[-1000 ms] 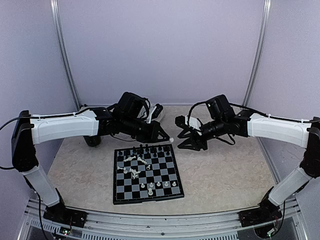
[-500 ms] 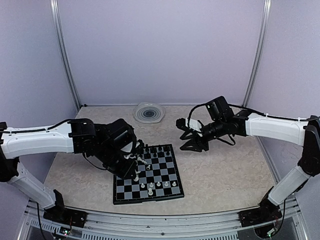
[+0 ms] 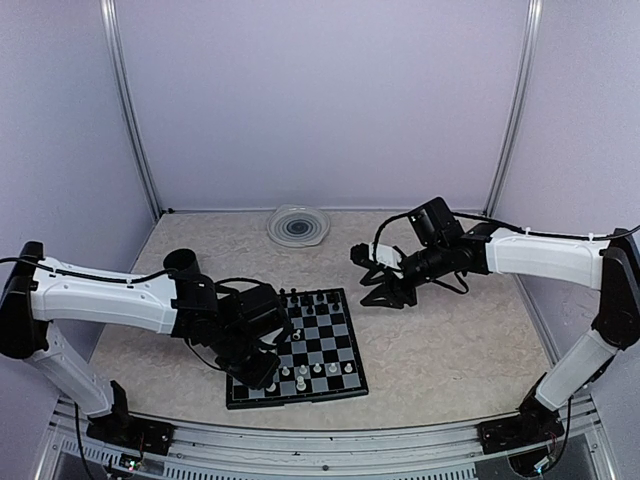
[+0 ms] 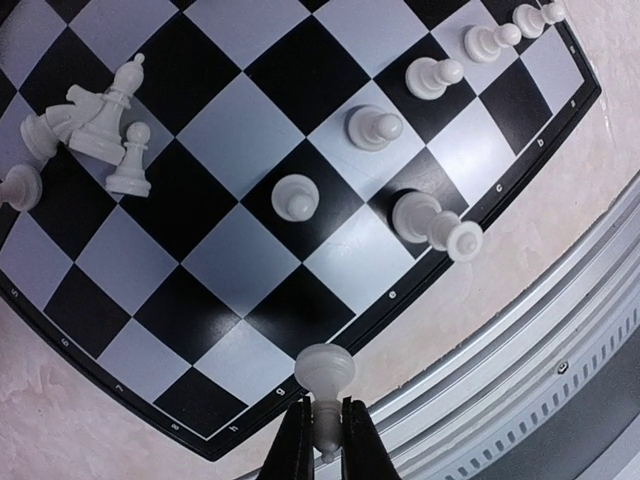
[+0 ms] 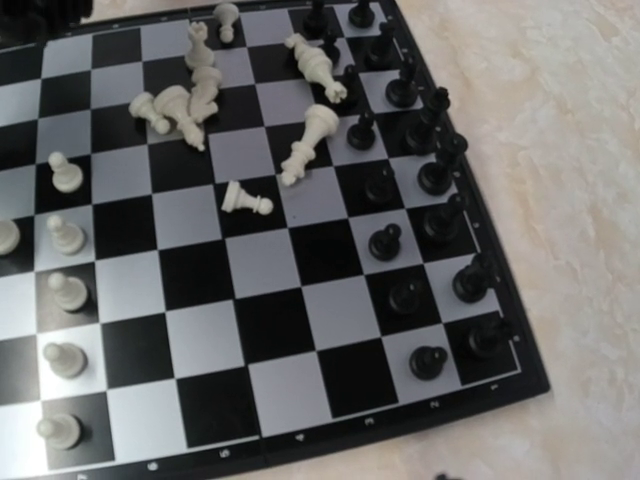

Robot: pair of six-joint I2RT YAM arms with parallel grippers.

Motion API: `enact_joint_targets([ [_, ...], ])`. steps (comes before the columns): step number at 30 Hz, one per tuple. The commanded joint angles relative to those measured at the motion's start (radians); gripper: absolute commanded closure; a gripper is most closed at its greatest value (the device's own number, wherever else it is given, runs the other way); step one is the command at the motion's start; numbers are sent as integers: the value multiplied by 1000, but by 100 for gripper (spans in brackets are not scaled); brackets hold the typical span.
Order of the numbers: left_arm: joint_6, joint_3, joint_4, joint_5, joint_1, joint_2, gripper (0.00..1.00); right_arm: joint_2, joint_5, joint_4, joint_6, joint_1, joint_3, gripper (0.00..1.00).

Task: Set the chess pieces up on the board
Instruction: Place the bishop on c1.

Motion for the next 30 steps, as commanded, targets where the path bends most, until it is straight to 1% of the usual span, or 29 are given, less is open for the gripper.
enact_joint_targets([
  [1, -15, -13, 59, -22, -7, 21, 95, 21, -1, -12, -14, -9, -13, 51],
  [9, -9, -5, 58, -16, -9, 60, 95, 32, -4, -19, -20, -9, -13, 50],
  [16, -12, 5, 30, -40, -9, 76, 95, 36, -6, -19, -24, -8, -13, 50],
  [21, -12, 11, 26, -39, -9, 89, 91, 44, -12, -26, -25, -8, -12, 50],
  [25, -9, 14, 22, -40, -9, 92, 82, 49, -15, -29, -25, -8, -9, 50],
  [28, -9, 17, 25, -40, -9, 90, 68, 51, -16, -30, -24, -8, -7, 50],
  [30, -11, 19, 25, -69, -9, 88, 62, 53, -17, -32, -24, -8, -6, 49],
])
